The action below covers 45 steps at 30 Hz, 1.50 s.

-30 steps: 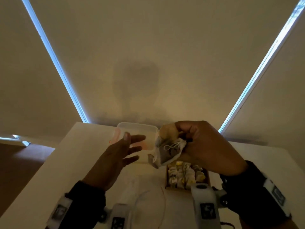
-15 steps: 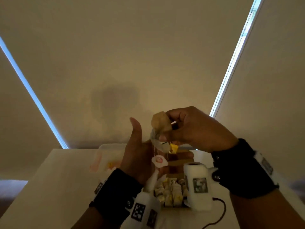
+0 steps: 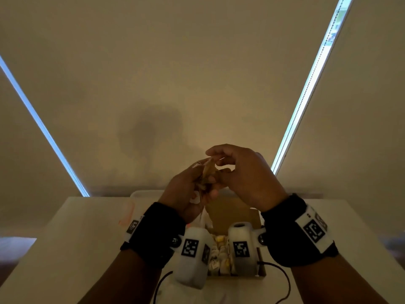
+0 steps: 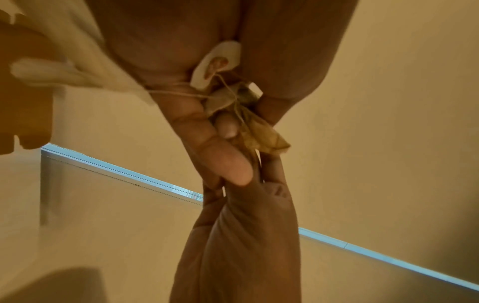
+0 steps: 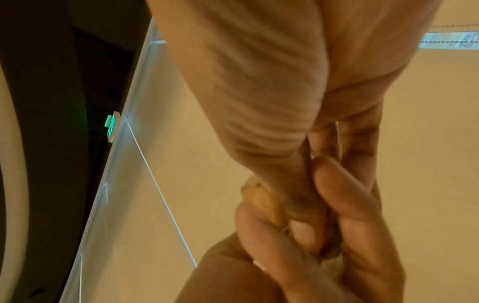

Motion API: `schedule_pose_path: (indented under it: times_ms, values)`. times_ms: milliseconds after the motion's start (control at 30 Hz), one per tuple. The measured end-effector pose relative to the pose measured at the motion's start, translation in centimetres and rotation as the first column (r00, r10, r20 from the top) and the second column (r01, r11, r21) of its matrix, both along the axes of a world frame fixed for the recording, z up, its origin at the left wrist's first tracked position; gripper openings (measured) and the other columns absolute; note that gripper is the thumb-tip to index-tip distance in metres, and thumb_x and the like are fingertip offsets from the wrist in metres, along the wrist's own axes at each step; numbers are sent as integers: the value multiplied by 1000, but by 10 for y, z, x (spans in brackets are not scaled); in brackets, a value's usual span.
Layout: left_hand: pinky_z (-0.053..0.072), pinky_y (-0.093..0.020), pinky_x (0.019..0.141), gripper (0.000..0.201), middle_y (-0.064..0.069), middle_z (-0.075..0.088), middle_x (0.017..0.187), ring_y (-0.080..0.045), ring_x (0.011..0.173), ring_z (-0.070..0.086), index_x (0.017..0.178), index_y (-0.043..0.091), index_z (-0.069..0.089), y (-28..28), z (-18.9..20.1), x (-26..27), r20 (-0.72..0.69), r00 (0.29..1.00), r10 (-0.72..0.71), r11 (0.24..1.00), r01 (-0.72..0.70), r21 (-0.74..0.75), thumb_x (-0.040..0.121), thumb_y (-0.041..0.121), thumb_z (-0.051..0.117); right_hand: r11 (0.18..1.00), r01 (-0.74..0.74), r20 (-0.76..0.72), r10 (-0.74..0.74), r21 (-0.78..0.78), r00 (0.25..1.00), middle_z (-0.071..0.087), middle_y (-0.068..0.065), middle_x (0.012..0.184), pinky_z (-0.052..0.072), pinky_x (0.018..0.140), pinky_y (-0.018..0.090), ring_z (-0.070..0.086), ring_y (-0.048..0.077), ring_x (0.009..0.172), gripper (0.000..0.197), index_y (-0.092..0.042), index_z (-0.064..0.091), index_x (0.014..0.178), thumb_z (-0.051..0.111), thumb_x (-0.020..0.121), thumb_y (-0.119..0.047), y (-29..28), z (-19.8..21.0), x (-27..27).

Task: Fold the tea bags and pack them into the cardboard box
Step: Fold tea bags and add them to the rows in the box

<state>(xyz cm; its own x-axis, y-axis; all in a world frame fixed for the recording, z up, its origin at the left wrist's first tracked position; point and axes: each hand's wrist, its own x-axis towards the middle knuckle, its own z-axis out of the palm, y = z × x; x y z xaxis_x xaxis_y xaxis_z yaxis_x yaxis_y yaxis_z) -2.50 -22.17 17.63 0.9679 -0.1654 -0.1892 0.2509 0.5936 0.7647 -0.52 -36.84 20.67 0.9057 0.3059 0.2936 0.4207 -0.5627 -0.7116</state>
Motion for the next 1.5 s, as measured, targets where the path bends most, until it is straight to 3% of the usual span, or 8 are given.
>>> schedule_pose_path:
  times_ms: [133,300,400,567,733,933,1133,1500]
  values:
    - [51,-18,46,31,-5,66,70,-19,69,69,103,8,68,6,2,4,-6,1000,21,1000,-21,22,107,18,40,1000,23,69,-24,14,997,71,-25,101,47,78,5,65,-6,95,30,-37,73,107,77,84,-18,0,4,2]
    - [44,-14,41,30,-4,69,79,-14,68,66,95,14,67,10,7,9,-12,1000,15,996,-14,85,108,22,41,997,6,71,-12,81,997,74,-21,85,51,79,14,70,-1,85,10,-32,75,90,74,89,-23,3,7,9]
    - [38,-14,36,31,-6,68,85,-16,70,62,96,13,67,14,14,14,-6,1000,27,996,-27,82,108,21,39,974,-13,4,13,226,1000,75,-15,82,53,74,15,71,4,80,7,-25,76,91,73,90,-19,2,15,9]
    - [30,-13,32,17,-10,57,85,-8,53,57,100,8,58,25,20,19,31,1000,-3,998,1,60,105,11,42,916,-23,-54,49,400,997,77,-3,92,61,81,39,73,19,90,7,-22,74,98,69,93,-21,-3,38,3]
    - [31,-13,32,7,-6,58,89,-11,67,56,107,10,53,29,15,22,42,999,-13,999,11,48,103,15,50,890,-58,-5,67,453,998,78,-4,97,61,87,40,74,15,93,11,-20,72,105,67,95,-22,-11,54,-2]
    - [30,-14,30,11,-7,58,88,-14,73,57,92,12,54,37,5,24,-41,999,17,1000,-16,3,102,16,53,841,-82,25,82,534,996,76,2,104,58,89,58,70,29,102,11,-26,75,98,65,97,-23,-19,62,-6]
    - [49,-17,43,13,-7,61,84,-16,69,56,93,11,59,33,12,20,-92,996,8,995,-17,-96,102,18,53,799,-147,18,167,583,986,73,9,100,59,88,53,70,34,101,15,-9,68,106,57,101,-19,-16,65,-14]
    - [61,-29,64,21,-14,60,79,-20,69,62,85,0,59,32,5,23,-150,976,157,960,-187,-207,102,5,49,640,-266,28,356,721,934,64,6,75,56,95,50,70,36,104,22,-13,61,89,48,104,-23,-13,77,-23]
